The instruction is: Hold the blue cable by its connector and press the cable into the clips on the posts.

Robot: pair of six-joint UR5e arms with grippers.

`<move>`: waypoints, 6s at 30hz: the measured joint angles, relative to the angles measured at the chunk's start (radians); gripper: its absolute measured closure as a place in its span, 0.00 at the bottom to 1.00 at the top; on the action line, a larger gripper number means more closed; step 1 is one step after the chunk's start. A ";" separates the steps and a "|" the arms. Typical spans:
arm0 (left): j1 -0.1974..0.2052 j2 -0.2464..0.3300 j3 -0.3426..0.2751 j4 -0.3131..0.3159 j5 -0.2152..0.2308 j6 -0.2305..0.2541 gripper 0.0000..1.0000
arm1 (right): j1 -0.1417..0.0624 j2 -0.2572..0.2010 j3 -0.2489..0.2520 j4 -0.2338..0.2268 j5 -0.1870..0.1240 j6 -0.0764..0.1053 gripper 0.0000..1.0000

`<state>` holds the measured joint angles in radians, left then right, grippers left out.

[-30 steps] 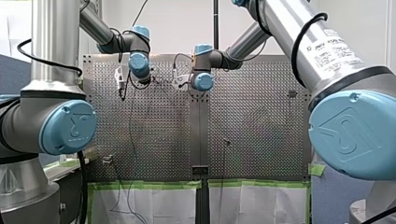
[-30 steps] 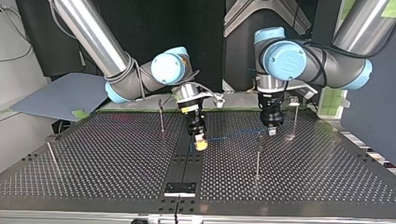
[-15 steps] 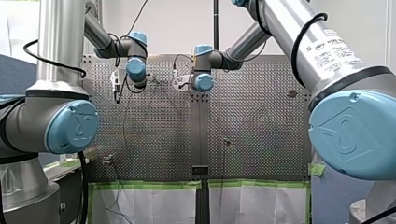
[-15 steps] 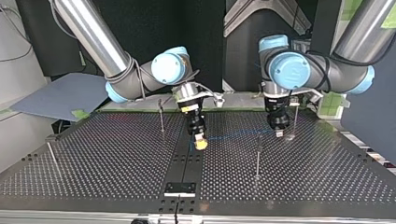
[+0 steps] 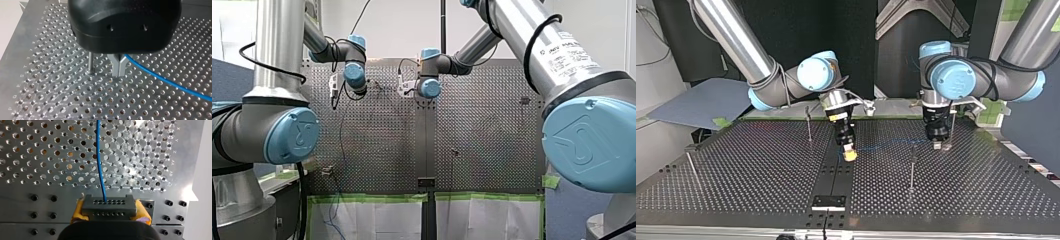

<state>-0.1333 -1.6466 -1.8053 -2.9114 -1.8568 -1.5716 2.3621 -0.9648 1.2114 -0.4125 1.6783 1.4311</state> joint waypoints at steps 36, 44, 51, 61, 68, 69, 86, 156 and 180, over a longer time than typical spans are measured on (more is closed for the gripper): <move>0.003 0.006 0.000 -0.041 0.067 -0.018 1.00 | -0.004 0.000 -0.017 -0.001 -0.003 -0.012 1.00; 0.004 0.027 0.000 -0.049 0.069 -0.018 1.00 | -0.003 0.000 -0.015 -0.002 -0.003 -0.012 1.00; 0.009 0.035 0.000 -0.046 0.070 -0.023 1.00 | -0.004 0.000 -0.014 -0.002 -0.003 -0.012 1.00; 0.016 0.035 0.000 -0.024 0.071 -0.041 1.00 | -0.004 0.000 -0.017 -0.002 -0.004 -0.012 1.00; 0.022 0.034 0.000 -0.013 0.069 -0.059 1.00 | -0.003 0.000 -0.018 -0.002 -0.003 -0.012 1.00; 0.023 0.033 0.000 -0.012 0.068 -0.061 1.00 | -0.004 0.000 -0.018 -0.002 -0.003 -0.012 1.00; 0.040 0.006 0.000 0.011 0.079 -0.080 1.00 | -0.003 0.000 -0.016 -0.002 -0.002 -0.017 1.00; 0.054 -0.127 0.207 -0.051 0.073 -0.065 0.00 | -0.073 0.002 -0.033 -0.016 -0.004 -0.030 1.00; 0.025 -0.124 0.206 -0.239 0.065 -0.173 0.00 | -0.072 0.002 -0.025 -0.017 -0.004 -0.030 1.00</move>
<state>-0.1085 -1.7707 -1.5992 -3.1499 -1.7919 -1.7449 2.2900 -0.9628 1.1862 -0.4297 1.6744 1.4008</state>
